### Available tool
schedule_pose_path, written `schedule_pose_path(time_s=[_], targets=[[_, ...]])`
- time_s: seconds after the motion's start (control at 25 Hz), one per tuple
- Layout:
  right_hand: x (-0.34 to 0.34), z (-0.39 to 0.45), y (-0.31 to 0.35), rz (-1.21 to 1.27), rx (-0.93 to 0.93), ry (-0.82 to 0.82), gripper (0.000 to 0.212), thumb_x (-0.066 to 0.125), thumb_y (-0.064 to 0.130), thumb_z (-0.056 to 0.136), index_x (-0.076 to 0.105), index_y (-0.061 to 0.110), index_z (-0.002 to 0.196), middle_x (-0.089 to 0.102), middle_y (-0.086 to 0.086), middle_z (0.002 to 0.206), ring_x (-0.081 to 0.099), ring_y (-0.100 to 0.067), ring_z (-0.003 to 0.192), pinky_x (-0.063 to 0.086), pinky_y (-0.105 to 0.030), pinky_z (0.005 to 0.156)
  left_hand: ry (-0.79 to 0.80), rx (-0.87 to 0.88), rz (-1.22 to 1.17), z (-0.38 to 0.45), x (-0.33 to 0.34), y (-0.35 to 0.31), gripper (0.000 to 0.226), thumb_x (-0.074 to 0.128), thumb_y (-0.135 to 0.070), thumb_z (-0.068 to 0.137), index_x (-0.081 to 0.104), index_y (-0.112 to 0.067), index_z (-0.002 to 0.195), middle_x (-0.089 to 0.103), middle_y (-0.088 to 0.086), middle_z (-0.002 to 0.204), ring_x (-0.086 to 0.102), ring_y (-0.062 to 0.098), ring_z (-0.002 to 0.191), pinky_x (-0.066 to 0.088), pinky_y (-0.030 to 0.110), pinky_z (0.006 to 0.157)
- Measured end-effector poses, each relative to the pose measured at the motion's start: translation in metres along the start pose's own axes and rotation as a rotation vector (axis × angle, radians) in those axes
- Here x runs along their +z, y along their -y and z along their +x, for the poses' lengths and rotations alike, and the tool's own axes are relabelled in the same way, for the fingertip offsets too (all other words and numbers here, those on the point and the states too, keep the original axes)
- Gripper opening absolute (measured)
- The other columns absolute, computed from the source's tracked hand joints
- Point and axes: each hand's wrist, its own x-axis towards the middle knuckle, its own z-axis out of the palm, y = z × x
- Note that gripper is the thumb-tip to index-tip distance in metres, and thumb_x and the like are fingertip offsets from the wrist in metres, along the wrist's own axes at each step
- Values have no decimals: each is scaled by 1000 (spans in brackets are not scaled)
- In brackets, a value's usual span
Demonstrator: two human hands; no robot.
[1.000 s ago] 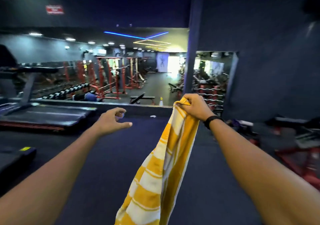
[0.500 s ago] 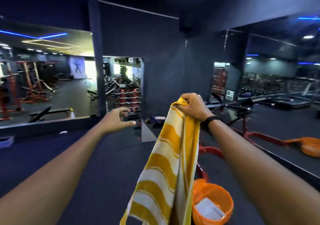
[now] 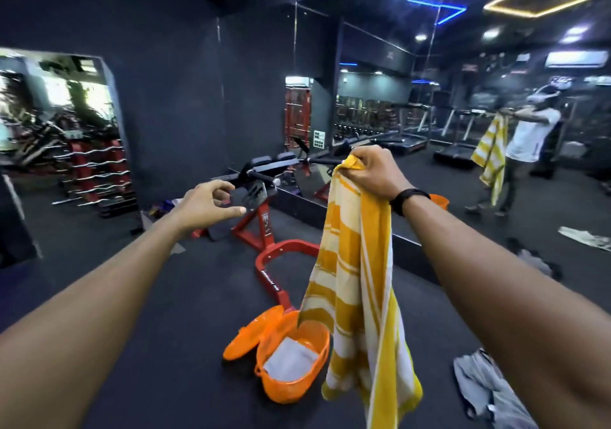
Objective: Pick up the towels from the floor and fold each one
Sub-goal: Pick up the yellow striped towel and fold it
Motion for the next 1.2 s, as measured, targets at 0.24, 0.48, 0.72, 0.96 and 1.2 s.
schedule_pose_path(time_s=[0.24,0.48,0.72,0.96,1.2], targets=[[0,76,-133,-76,87,-15,22,69,25,81,61,9,69,63,-4,71,56,-19,73,42,-30,65,68,52,6,153,87,-12,48,81,-33,73,60,-23,115,63,1,109,61,19,98,47,31,90],[16,169,-211,-41,34,-4,24,70,21,82,61,5,67,63,-8,69,52,-12,65,37,-20,57,58,66,-42,279,132,-33,42,81,-29,73,61,-22,109,62,-2,98,61,18,93,47,30,87],[63,251,-264,84,-95,117,29,70,26,84,55,24,59,57,8,63,50,-1,61,36,-10,55,40,37,62,344,179,-46,37,79,-32,75,65,-21,107,64,-1,99,60,12,87,46,20,78],[108,320,-293,181,-294,234,26,70,28,82,59,11,65,61,-5,66,52,-14,63,34,-17,54,-133,-150,132,361,204,-60,44,77,-45,74,68,-22,110,67,-4,101,64,11,94,48,23,84],[141,347,-266,334,-445,334,25,68,24,80,59,6,64,57,-3,61,49,-15,61,33,-16,52,-374,-289,38,362,229,-84,33,78,-51,70,69,-28,93,68,-9,85,65,7,81,53,24,73]])
